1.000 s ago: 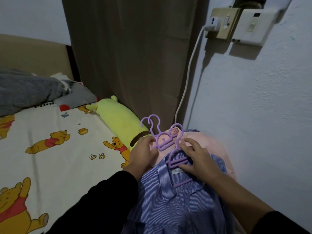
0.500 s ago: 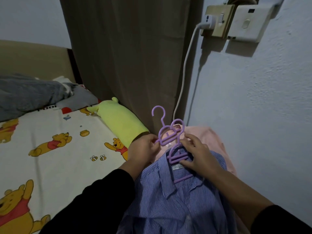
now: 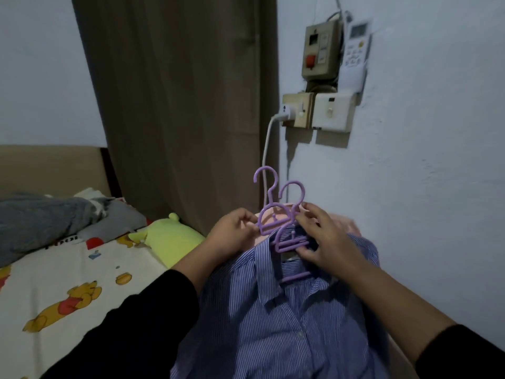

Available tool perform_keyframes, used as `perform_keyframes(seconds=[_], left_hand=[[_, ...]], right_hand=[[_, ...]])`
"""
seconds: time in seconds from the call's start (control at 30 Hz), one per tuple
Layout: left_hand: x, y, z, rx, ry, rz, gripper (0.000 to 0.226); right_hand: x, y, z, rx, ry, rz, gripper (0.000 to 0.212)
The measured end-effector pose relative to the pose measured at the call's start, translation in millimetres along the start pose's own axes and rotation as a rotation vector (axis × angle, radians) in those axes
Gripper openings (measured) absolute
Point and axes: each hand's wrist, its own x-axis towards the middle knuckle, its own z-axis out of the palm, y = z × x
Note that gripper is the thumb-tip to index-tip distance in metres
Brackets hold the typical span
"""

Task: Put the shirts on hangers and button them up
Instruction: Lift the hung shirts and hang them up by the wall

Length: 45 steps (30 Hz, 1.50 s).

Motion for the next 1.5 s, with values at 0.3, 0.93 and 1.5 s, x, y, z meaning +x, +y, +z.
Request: perform_keyframes(seconds=[0.3,0.93,1.5], left_hand=[[11.1,142.1,-29.3,-0.002,-0.047,0.387,0.034],[24.9,267.9,20.7,0.286,0.14,1.131,0.088],[-87.8,404.3,112.9,-0.182,-0.235,1.439,0.083]], right_hand=[[32.5,10.5,-119.1,-0.248,0.332,-0.131,0.069],[-10.3,-24.6,-286.1,-0.575,0.357,0.054,0.077],[-228.0,-150.3,-416.0,-1.045,0.455,0.568,0.057]])
